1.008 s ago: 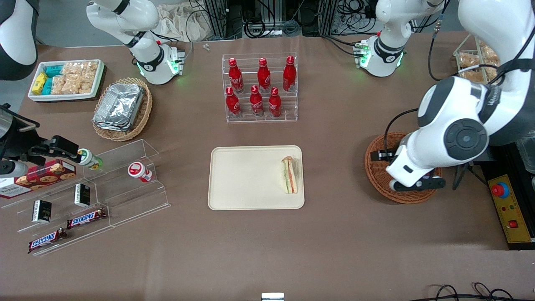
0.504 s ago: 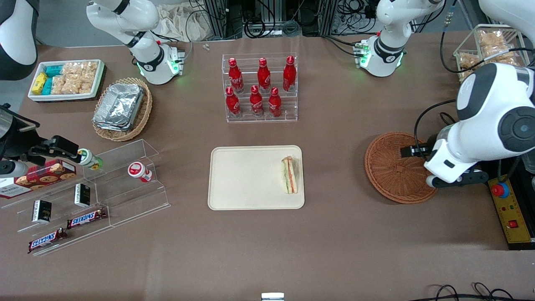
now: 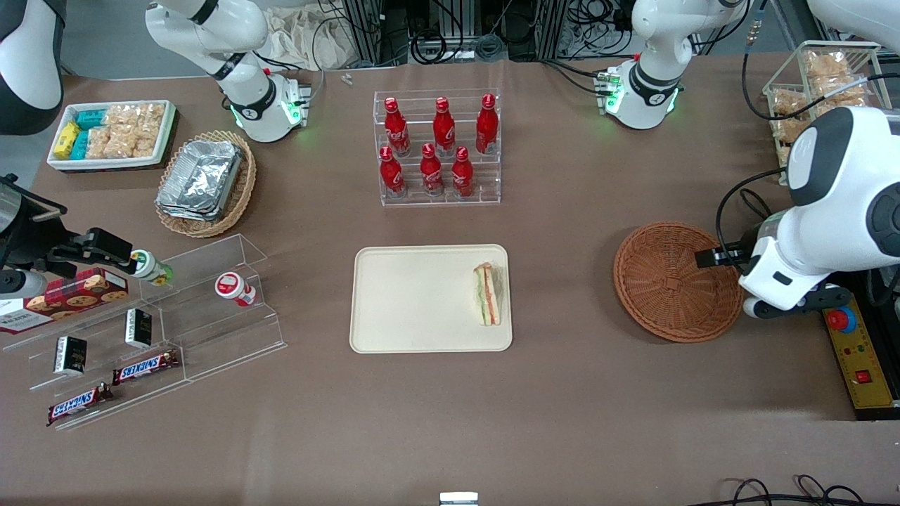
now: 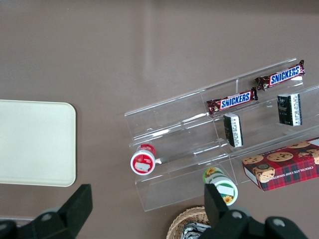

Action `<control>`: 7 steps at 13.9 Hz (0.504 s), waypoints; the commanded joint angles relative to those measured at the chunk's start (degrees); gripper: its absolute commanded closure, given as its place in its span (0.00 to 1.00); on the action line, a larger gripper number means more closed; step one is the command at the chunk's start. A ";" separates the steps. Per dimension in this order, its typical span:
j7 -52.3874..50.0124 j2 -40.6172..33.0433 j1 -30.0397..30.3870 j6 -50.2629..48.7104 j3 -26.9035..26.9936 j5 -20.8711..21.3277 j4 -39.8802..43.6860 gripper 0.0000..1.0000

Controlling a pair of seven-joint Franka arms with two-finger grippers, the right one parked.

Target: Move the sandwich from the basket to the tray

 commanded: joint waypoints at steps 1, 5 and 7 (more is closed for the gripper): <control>3.70 -2.36 -8.10 0.91 11.30 -3.68 -0.92 0.01; 8.01 -2.89 -13.85 1.79 20.66 -8.60 -0.84 0.00; 7.93 -2.45 -13.41 1.79 20.57 -8.87 0.12 0.00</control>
